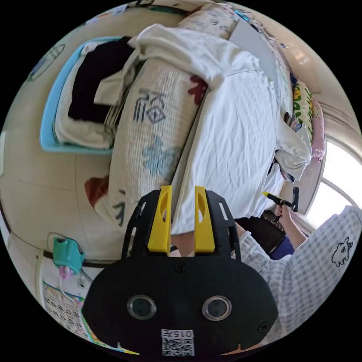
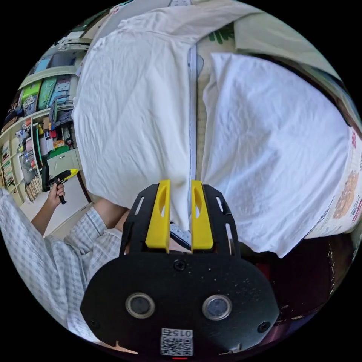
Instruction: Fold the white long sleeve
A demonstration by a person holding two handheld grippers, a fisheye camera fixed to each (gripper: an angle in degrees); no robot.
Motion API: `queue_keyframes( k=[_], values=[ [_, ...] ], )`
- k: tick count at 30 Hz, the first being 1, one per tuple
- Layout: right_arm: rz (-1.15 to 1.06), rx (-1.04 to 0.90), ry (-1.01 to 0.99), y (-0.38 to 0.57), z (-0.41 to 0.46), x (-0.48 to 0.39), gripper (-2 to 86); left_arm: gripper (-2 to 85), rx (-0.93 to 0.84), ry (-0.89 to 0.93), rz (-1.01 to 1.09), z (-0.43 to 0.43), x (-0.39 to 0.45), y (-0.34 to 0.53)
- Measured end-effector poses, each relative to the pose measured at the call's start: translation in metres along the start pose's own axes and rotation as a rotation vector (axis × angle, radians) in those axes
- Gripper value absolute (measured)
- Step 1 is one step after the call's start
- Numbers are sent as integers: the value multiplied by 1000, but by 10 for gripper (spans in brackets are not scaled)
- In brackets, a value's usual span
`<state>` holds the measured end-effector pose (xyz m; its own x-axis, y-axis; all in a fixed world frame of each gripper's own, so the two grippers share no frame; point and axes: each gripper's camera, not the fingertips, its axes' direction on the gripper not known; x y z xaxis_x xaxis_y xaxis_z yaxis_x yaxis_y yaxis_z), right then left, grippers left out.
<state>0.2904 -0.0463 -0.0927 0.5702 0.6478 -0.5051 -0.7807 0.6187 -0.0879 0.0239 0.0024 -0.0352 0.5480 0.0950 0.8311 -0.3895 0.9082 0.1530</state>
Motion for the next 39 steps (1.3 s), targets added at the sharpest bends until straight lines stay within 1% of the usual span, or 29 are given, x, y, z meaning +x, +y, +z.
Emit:
queue_keyframes(
  k=[3,5,9,11,12,14,18,21,23,25,27,28,29,32,34,35,36,38,39],
  values=[
    [-8,-72,18,19,47,2,86,82,-27,-47,7,22,0,15],
    [5,-83,26,32,75,7,69,74,-40,-34,12,38,-3,19],
    [85,-54,-32,52,88,23,50,43,-14,-29,10,50,-10,28],
    [48,-52,-2,69,92,20,16,17,6,9,17,52,-15,33],
    [28,-54,19,73,93,18,12,11,16,4,22,51,-15,35],
    [-38,-67,91,90,99,6,3,2,50,-52,65,45,-11,42],
    [-82,-90,150,115,128,-6,2,-2,91,-124,87,44,-11,51],
    [-25,-71,186,134,171,-6,3,-1,72,-231,116,67,-9,51],
    [48,-42,202,154,196,0,4,4,130,-273,79,75,-6,60],
    [110,5,193,179,207,8,4,6,186,-289,59,80,-5,71],
    [130,71,187,210,220,16,4,8,233,-347,110,86,0,81],
    [127,113,182,232,228,22,4,8,251,-406,168,91,7,87],
    [140,148,159,252,236,32,4,9,256,-462,223,96,14,91],
    [221,178,47,290,250,70,2,7,214,-530,306,105,23,92],
    [242,152,-12,307,253,91,1,5,148,-513,318,101,19,85],
    [264,121,-51,317,251,106,-1,5,87,-449,299,96,13,78],
    [273,106,-77,321,249,112,-2,5,66,-406,283,91,8,75],
    [193,115,-251,340,218,123,-4,5,78,-190,269,54,-5,65],
    [170,131,-285,345,207,124,-4,5,95,-128,272,43,-8,63]
  ],
)
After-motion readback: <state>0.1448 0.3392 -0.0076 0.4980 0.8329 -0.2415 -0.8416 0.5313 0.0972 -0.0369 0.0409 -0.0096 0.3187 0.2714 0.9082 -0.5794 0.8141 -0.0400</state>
